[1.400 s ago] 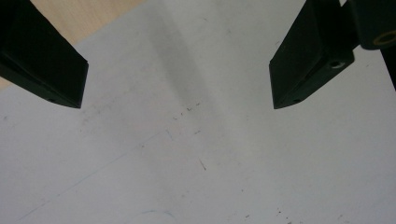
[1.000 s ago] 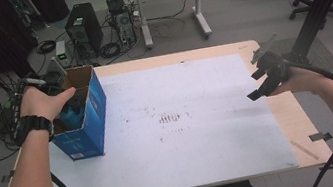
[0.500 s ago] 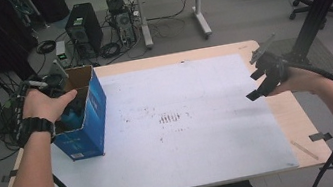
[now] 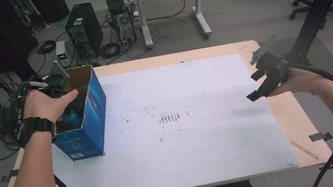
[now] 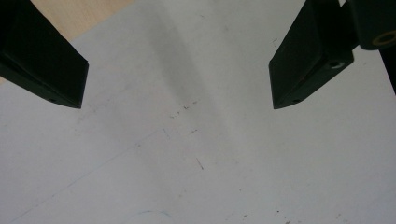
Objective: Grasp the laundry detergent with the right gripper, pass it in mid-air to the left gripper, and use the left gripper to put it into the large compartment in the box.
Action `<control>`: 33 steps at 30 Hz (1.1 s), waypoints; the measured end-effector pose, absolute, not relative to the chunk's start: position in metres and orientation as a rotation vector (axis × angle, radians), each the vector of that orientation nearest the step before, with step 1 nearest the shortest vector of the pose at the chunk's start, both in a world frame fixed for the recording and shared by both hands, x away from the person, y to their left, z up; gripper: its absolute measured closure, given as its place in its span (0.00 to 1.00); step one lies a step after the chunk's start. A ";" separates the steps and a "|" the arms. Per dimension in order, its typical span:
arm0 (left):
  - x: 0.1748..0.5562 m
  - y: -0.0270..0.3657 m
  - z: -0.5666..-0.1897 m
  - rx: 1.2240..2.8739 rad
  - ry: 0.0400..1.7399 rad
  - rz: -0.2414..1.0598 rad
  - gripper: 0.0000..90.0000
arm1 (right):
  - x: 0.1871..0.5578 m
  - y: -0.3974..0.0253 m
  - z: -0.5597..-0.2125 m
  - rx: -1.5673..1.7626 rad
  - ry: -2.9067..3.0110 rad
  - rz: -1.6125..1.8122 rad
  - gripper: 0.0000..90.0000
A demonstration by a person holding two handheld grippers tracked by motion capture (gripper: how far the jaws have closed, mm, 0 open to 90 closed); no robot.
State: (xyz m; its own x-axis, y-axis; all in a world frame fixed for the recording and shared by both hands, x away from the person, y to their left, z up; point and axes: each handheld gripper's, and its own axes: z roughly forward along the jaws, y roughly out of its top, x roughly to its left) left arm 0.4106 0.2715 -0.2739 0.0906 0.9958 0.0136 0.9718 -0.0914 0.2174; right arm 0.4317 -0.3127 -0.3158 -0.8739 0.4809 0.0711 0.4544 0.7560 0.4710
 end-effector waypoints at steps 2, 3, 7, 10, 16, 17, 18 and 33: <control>0.410 0.269 -0.273 2.197 2.010 0.228 0.40 | 0.431 -0.313 -0.316 0.772 2.894 0.753 0.05; 0.410 0.269 -0.273 2.202 2.011 0.235 0.39 | 0.431 -0.313 -0.316 0.771 2.893 0.753 0.05; 0.410 0.268 -0.270 2.202 2.010 0.238 0.38 | 0.431 -0.314 -0.315 0.772 2.890 0.757 0.05; 0.409 0.267 -0.264 2.199 2.002 0.248 0.37 | 0.431 -0.315 -0.315 0.771 2.890 0.759 0.05; 0.405 0.264 -0.243 2.223 1.973 0.294 0.35 | 0.430 -0.315 -0.314 0.769 2.892 0.760 0.05; 0.404 0.263 -0.237 2.230 1.966 0.309 0.35 | 0.430 -0.314 -0.313 0.770 2.891 0.764 0.05; 0.402 0.261 -0.228 2.240 1.952 0.328 0.34 | 0.430 -0.314 -0.312 0.763 2.892 0.767 0.05; 0.396 0.198 -0.182 2.356 1.644 0.412 0.29 | 0.428 -0.310 -0.305 0.753 2.878 0.793 0.05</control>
State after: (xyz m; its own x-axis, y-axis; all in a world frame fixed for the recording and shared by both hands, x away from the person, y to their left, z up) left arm 0.3963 0.1978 -0.1818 0.3277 0.9402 0.0929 0.8727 -0.3389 0.3516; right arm 0.4280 -0.3104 -0.3050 -0.8784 0.4731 0.0675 0.4410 0.7480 0.4960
